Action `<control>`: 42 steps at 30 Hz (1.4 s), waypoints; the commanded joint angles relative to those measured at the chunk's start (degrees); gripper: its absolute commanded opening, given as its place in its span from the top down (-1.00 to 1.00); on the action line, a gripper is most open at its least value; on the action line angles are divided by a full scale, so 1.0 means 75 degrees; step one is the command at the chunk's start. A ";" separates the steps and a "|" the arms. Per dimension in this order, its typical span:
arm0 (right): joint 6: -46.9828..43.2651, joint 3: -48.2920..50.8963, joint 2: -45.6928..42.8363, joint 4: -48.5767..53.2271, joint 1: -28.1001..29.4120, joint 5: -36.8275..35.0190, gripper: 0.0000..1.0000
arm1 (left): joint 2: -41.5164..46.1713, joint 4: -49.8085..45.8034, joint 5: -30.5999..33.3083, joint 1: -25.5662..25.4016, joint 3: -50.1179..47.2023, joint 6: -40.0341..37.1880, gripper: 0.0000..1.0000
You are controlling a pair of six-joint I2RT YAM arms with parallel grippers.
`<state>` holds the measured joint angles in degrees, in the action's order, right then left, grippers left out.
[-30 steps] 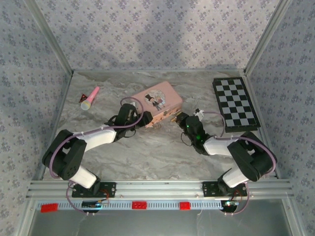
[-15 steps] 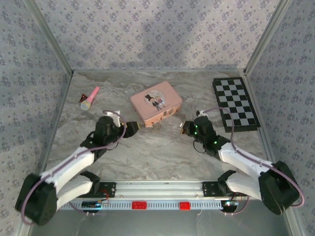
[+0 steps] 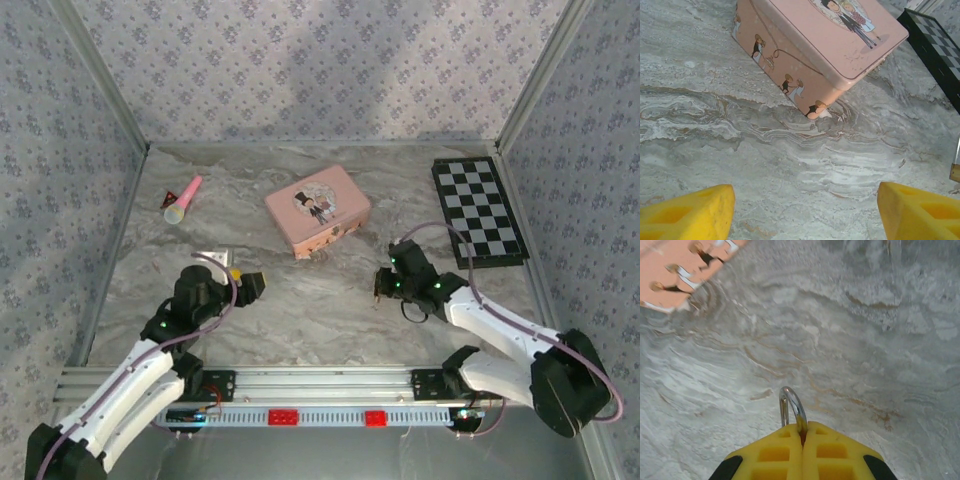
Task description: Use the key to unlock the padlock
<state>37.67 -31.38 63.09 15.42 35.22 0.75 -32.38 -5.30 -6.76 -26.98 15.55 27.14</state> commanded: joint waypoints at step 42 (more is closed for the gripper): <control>-0.0913 -0.1170 -0.0872 0.0483 0.0442 -0.0802 0.11 | 0.1160 -0.2231 0.2749 0.0068 0.0989 0.0944 -0.72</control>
<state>33.69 -37.30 62.33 18.37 38.20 -3.03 -24.32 -13.58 2.57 -26.98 16.25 28.42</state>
